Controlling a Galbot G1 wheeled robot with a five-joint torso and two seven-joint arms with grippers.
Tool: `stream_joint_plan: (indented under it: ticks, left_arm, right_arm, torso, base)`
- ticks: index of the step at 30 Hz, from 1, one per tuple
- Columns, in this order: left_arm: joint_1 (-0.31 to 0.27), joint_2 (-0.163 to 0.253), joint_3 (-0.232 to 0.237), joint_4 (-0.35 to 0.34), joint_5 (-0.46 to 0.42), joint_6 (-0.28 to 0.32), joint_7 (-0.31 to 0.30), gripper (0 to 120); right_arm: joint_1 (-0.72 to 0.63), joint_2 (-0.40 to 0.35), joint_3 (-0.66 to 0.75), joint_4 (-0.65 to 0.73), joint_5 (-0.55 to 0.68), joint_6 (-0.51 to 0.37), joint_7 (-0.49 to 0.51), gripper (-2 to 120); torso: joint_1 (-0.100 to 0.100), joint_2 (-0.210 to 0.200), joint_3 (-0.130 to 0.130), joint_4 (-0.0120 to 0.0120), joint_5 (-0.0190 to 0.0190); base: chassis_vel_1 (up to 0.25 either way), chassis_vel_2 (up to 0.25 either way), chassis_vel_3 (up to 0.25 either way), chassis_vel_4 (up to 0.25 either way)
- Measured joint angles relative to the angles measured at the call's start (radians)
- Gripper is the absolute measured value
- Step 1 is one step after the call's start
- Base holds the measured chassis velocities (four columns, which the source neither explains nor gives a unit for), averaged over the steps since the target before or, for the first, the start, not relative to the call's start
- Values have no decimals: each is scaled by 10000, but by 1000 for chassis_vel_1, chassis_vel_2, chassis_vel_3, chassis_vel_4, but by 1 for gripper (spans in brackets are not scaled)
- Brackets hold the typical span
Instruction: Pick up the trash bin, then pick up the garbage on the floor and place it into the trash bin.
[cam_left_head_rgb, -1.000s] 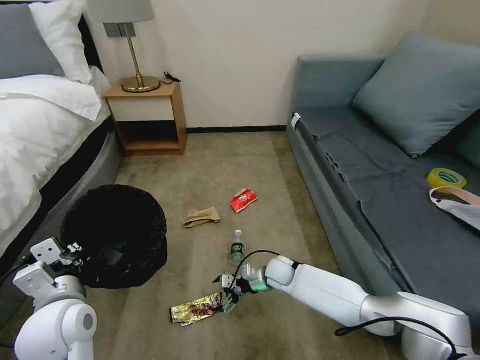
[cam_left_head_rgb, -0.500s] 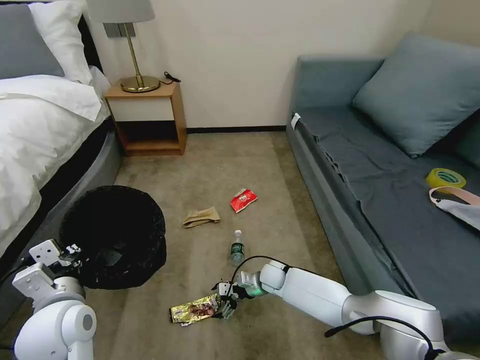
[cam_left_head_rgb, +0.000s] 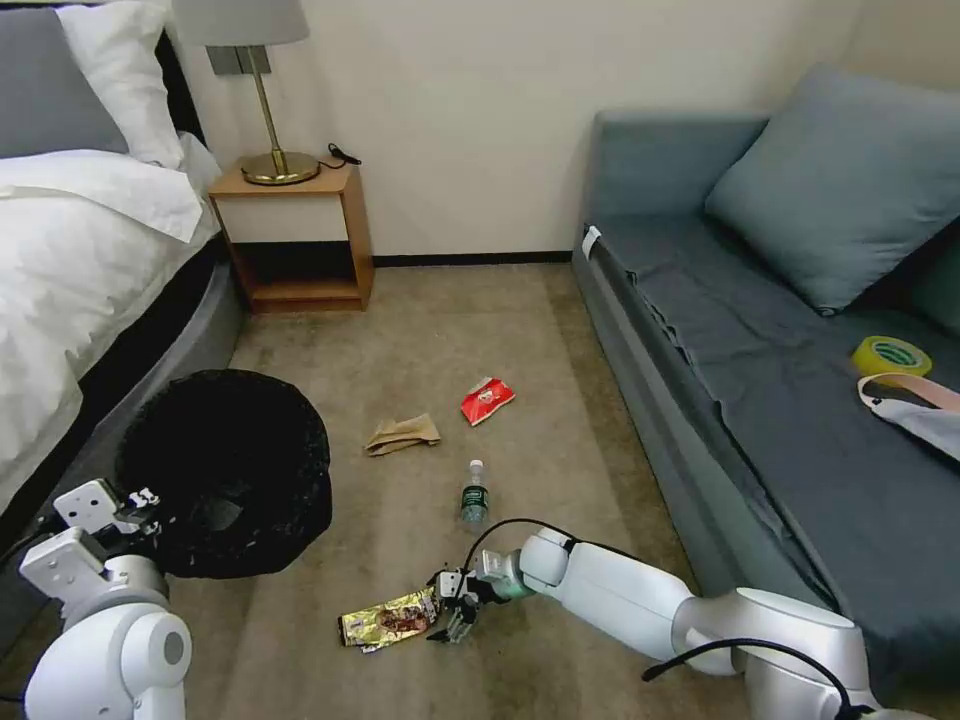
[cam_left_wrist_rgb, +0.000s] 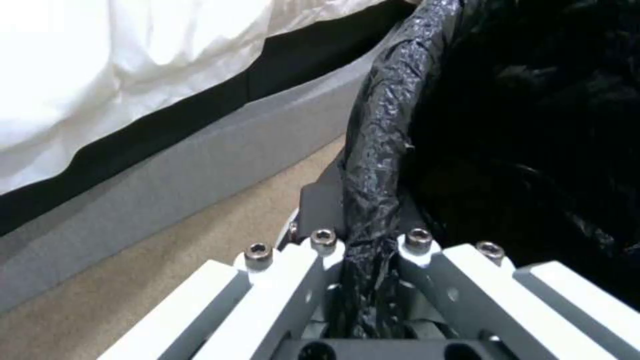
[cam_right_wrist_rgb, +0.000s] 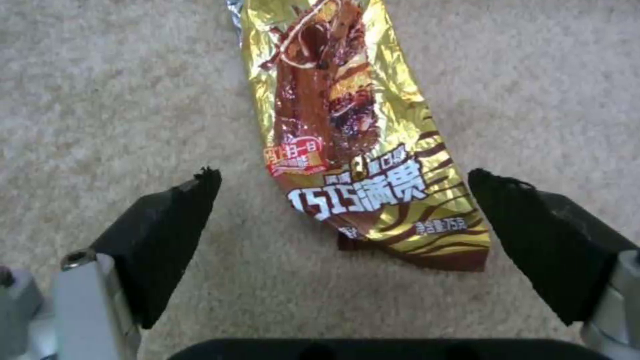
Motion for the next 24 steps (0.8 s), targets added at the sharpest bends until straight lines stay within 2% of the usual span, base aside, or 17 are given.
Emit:
stream_joint_plan:
  ticks: [18,20,21,24]
  left_arm:
    - [13,-12,22,-15,30,-80,29,3]
    - [18,-12,19,-24,30,-82,31,3]
    - [34,-20,17,-42,30,-87,33,3]
    - [61,-37,20,-49,33,-120,38,3]
  right_arm:
    - [-50,187,107,-267,-120,155,451,88]
    - [-51,203,109,-296,-138,169,480,87]
    - [-51,231,119,-355,-201,205,513,82]
    - [-51,265,129,-441,-301,283,561,79]
  torso:
    - [0,-2,0,0,0]
    - [0,-1,0,0,0]
    - [0,-1,0,0,0]
    - [0,-1,0,0,0]
  base:
    - [0,0,0,0]
    - [0,0,0,0]
    - [0,0,0,0]
    - [0,0,0,0]
